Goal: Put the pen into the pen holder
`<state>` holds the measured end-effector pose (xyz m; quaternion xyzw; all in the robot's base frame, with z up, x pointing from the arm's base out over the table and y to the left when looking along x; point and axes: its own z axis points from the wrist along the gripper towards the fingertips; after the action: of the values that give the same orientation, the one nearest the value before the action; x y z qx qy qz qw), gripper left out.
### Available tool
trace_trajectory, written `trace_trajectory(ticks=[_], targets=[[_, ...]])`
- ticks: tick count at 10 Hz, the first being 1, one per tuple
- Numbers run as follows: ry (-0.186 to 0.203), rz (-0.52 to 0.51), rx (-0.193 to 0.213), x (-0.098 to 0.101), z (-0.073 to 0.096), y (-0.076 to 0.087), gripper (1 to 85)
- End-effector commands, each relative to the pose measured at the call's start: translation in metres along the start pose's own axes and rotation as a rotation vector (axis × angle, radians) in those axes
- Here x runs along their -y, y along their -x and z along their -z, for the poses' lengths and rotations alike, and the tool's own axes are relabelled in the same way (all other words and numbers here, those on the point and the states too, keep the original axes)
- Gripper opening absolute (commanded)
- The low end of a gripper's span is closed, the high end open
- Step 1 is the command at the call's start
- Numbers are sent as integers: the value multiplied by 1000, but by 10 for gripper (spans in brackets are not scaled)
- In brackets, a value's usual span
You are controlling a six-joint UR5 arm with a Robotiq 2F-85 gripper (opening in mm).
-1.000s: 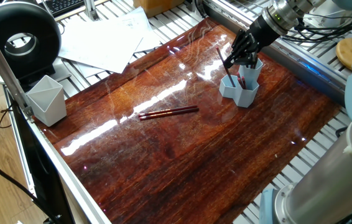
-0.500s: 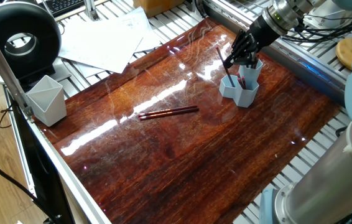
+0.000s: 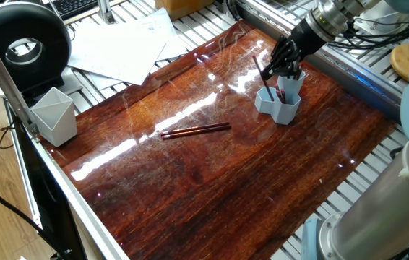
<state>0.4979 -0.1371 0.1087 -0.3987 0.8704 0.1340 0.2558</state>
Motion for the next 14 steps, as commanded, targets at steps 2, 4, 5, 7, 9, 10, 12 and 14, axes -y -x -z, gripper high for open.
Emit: trace_trajectory(ticks=[2, 4, 5, 7, 9, 10, 12, 14], targets=[[-8, -9, -6, 3, 2, -2, 107], [-8, -9, -6, 3, 1, -2, 130], [-9, -9, -7, 3, 1, -2, 143], [-12, -10, -10, 3, 1, -3, 167], [-14, -12, -14, 4, 1, -4, 177], [-15, -11, -15, 4, 1, -4, 197], [-18, -10, -18, 5, 1, -5, 207], [-18, -9, -22, 5, 1, -6, 210]])
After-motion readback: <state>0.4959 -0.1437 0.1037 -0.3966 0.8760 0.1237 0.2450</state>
